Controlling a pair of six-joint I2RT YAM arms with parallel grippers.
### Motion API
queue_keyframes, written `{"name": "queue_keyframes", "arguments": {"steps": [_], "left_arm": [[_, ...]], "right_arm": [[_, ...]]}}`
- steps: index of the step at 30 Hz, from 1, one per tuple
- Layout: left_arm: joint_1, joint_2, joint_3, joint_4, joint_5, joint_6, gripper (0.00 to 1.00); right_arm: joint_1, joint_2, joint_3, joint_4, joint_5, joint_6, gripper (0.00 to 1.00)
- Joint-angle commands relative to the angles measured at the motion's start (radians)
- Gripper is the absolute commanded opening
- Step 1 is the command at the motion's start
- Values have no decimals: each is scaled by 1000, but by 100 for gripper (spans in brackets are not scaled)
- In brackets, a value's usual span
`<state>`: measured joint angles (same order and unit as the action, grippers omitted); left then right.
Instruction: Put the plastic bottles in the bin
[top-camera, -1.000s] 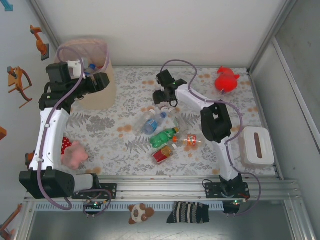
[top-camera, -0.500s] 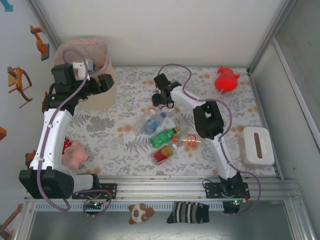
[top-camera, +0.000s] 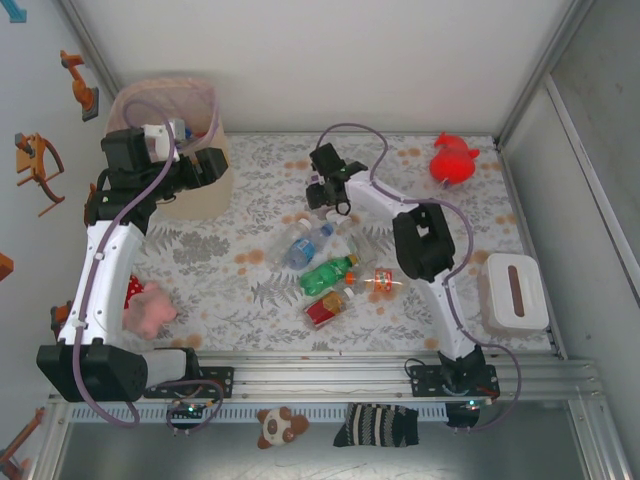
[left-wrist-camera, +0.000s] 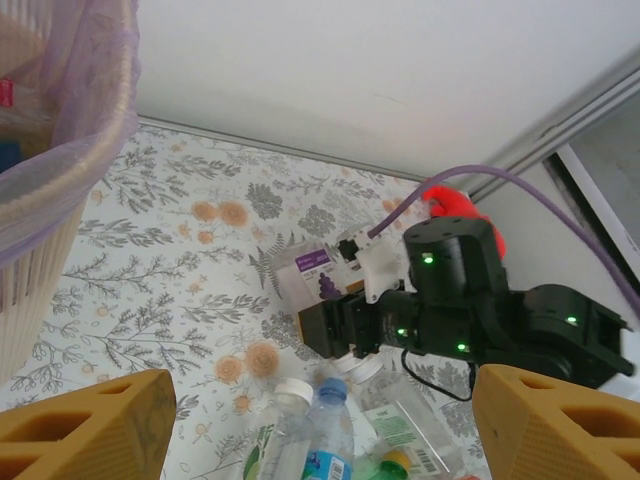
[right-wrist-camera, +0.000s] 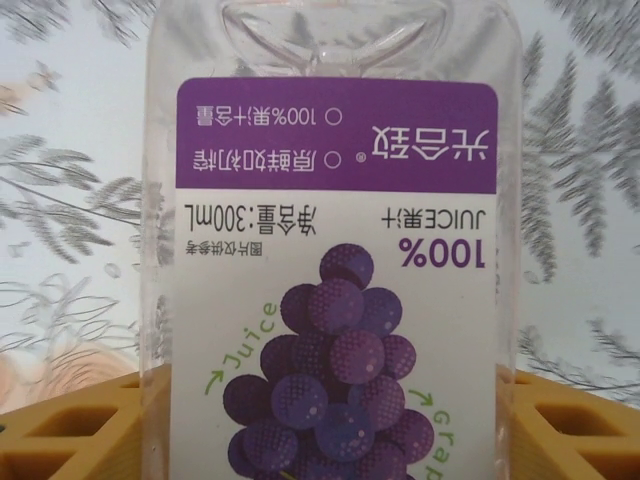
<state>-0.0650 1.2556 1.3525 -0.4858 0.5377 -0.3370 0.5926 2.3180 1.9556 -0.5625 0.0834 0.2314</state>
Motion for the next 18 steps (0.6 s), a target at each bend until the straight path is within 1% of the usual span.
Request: {"name": "queue_keyframes", "arguments": {"steps": [1,7,12,18], "left_arm": [[-5,-18,-3,24,37,-7,78],[-9,0,20,14,85,23,77],[-22,22,50,-8,138,68,77],[-50,45,92,-52,167,127,76]], "right_arm": [[9,-160,-48,81,-23,-103,64],[9,-341,-188,138,-90,-328,62],[10,-513,-332,162,-163,-595,60],[19,-729,-482,165,-247,-901,59]]}}
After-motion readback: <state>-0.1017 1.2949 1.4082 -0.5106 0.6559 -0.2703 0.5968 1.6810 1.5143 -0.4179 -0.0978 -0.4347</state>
